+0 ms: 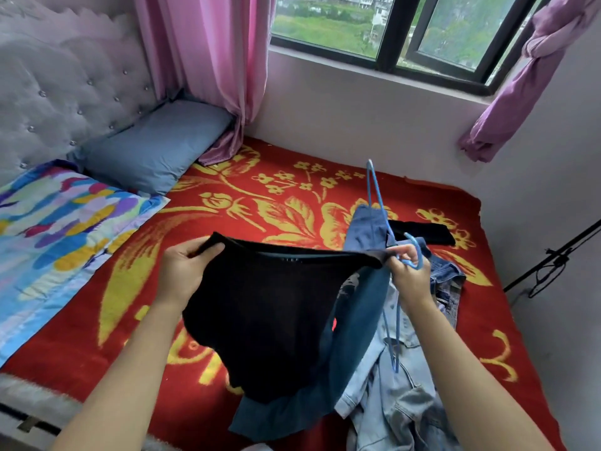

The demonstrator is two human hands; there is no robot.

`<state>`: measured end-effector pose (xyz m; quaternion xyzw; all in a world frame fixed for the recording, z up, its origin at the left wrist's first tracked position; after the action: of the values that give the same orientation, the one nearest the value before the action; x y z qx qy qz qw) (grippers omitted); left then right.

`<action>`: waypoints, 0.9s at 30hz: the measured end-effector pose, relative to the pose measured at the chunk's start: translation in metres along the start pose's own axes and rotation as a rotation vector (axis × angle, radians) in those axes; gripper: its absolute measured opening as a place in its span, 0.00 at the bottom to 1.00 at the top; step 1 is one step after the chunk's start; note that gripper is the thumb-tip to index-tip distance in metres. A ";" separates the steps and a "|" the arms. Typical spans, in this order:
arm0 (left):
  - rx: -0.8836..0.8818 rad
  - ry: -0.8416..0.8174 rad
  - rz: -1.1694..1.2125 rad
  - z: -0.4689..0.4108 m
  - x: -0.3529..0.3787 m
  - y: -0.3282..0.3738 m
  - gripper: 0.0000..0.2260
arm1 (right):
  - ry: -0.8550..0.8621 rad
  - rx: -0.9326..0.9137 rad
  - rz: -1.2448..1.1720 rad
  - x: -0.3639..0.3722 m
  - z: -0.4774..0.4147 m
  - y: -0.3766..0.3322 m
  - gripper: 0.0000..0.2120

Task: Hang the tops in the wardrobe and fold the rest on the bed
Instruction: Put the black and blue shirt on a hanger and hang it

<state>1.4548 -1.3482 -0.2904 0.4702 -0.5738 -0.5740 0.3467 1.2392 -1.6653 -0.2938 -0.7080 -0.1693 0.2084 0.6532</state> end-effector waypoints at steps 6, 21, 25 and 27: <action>0.473 0.160 0.040 -0.035 -0.003 0.157 0.10 | 0.192 -0.344 -0.206 -0.030 -0.014 -0.168 0.09; 0.481 -0.117 -0.253 -0.034 0.022 0.146 0.15 | 0.008 -0.362 0.108 -0.057 -0.009 -0.143 0.13; 0.136 -0.350 -0.231 -0.010 0.032 0.027 0.11 | -0.123 -0.008 0.356 -0.049 0.002 -0.008 0.12; -0.018 -0.412 -0.245 0.012 0.037 -0.022 0.12 | -0.193 0.130 0.489 -0.045 0.018 0.049 0.10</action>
<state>1.4347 -1.3768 -0.3183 0.4062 -0.5660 -0.7006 0.1542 1.1898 -1.6775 -0.3404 -0.6613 -0.0411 0.4369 0.6084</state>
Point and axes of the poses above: each hand's wrist, its own z-axis away from the middle knuckle, its own x-axis out of the palm, y = z × x, the point moved 7 cm from there along -z, towards the middle knuckle, and after that the axes turned 3 degrees about -z, right-handed, at the moved point
